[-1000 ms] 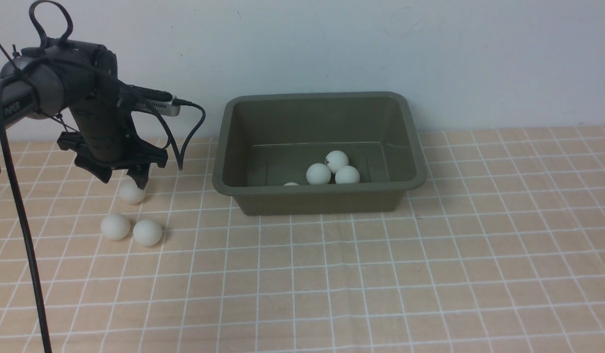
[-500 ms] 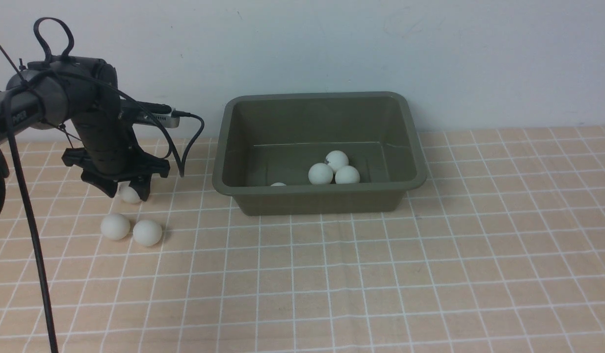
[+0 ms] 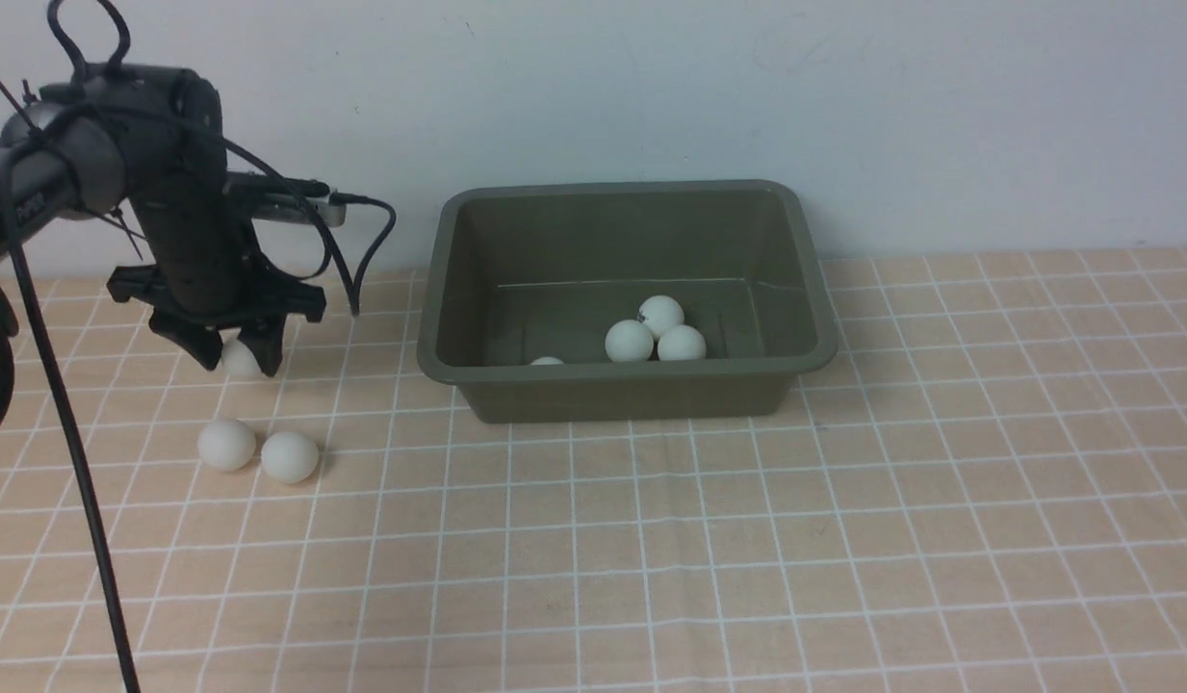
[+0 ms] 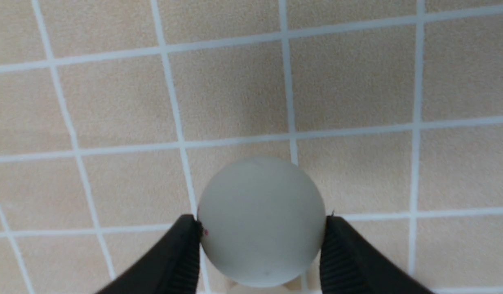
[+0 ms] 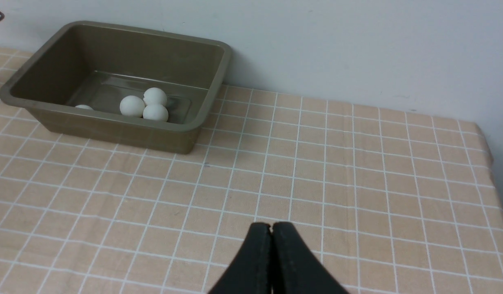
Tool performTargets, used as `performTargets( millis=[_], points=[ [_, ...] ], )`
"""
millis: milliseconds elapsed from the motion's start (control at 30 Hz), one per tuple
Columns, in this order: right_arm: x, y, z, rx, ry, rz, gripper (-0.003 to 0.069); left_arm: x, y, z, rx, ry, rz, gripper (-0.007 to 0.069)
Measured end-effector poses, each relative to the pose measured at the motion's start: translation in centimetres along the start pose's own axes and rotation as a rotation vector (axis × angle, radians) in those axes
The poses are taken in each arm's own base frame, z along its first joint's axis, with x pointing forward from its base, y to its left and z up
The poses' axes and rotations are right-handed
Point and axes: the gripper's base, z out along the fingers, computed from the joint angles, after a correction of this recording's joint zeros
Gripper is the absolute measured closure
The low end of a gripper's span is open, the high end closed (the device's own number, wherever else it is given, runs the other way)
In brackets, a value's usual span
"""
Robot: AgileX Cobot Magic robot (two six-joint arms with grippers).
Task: Put the table tennis balls into the box on the light coffee tablecloth.
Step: 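Reach for and grasp a ping pong ball on the table beside the basket, then drop the ball into the bin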
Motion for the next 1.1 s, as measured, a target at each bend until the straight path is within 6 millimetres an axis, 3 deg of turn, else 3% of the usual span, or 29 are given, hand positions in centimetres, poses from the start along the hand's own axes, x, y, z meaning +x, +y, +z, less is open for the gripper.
performTargets(
  millis=[67, 100, 167, 300, 467, 500, 633, 733, 867, 1100],
  points=[
    [0.0, 0.0, 0.0, 0.0, 0.0, 0.0, 0.0677, -1.0, -0.8, -3.0, 0.058, -0.076, -0.013, 0.0316],
    [0.0, 0.0, 0.0, 0.0, 0.0, 0.0, 0.0677, -1.1, -0.9, -3.3, 0.066, -0.083, -0.01, 0.0316],
    [0.0, 0.0, 0.0, 0.0, 0.0, 0.0, 0.0677, -2.0, -3.3, -6.4, 0.189, -0.179, 0.019, 0.0316],
    [0.0, 0.0, 0.0, 0.0, 0.0, 0.0, 0.0677, -2.2, -8.9, -8.9, 0.385, -0.254, 0.169, 0.0316],
    [0.0, 0.0, 0.0, 0.0, 0.0, 0.0, 0.0677, -1.1, -15.3, -7.8, 0.45, -0.235, 0.427, 0.0316],
    [0.0, 0.0, 0.0, 0.0, 0.0, 0.0, 0.0677, -1.1, -15.8, -7.6, 0.45, -0.23, 0.443, 0.0316],
    [0.0, 0.0, 0.0, 0.0, 0.0, 0.0, 0.0677, -0.7, -19.4, -4.5, 0.39, -0.216, 0.555, 0.0298],
    [0.0, 0.0, 0.0, 0.0, 0.001, 0.0, 0.0677, -1.0, -20.3, -3.2, 0.349, -0.245, 0.577, 0.0232],
    [0.0, 0.0, 0.0, 0.0, 0.001, 0.0, 0.0677, -1.1, -20.3, -3.3, 0.333, -0.251, 0.557, 0.0172],
    [0.1, 0.0, 0.0, -0.002, 0.008, 0.001, 0.0677, -2.3, -18.4, -7.7, 0.235, -0.304, 0.536, 0.0164]
  ],
)
